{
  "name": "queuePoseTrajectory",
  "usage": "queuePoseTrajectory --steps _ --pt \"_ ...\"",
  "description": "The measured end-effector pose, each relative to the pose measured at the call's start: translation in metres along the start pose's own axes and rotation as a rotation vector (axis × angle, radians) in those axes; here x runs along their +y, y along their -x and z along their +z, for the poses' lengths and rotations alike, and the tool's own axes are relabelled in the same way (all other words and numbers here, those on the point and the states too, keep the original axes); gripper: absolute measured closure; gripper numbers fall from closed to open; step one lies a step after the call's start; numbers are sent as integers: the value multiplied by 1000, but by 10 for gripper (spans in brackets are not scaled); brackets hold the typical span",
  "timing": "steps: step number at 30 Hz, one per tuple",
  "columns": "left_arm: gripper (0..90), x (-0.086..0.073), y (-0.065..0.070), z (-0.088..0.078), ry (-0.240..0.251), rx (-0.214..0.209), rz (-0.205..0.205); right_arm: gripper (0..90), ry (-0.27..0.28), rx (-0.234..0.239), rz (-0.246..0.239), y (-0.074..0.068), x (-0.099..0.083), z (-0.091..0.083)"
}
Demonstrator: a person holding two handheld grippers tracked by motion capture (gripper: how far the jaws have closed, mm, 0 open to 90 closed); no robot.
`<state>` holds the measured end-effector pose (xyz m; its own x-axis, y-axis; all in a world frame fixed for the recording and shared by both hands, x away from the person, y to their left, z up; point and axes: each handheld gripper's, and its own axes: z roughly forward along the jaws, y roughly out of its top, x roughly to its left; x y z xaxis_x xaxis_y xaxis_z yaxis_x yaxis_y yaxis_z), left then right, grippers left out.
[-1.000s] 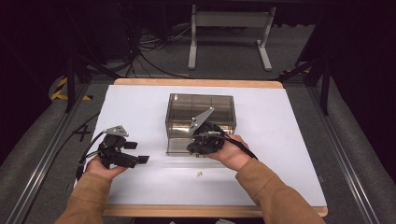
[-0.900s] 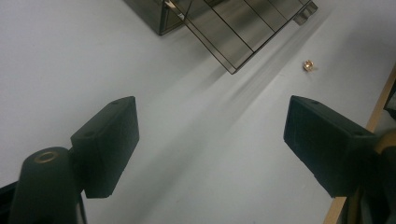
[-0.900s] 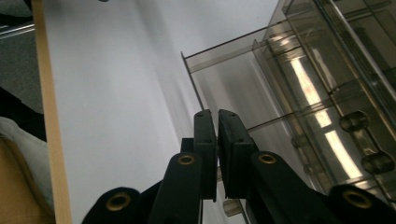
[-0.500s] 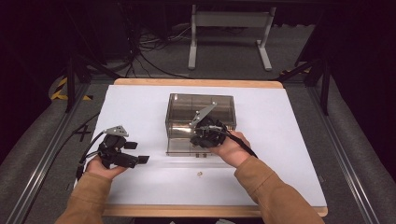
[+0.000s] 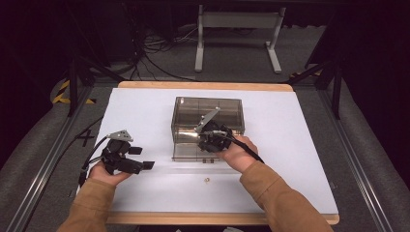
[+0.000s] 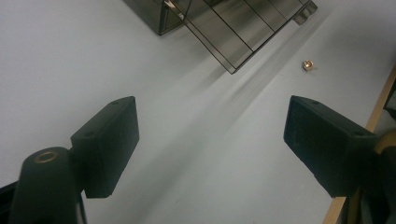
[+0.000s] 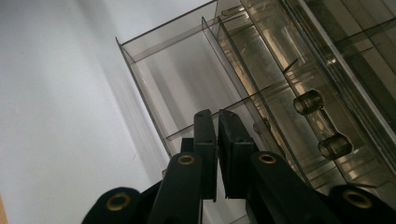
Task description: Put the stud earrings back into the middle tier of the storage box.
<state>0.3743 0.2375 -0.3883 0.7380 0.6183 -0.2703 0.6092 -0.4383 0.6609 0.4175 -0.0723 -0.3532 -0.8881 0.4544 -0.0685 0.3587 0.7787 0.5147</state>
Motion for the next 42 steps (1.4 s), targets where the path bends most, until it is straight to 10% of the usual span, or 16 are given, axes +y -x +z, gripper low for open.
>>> queuePoseTrajectory --steps 42 --pt "185 0 0 0 -1 -4 0 837 -89 -19 -10 2 -8 22"
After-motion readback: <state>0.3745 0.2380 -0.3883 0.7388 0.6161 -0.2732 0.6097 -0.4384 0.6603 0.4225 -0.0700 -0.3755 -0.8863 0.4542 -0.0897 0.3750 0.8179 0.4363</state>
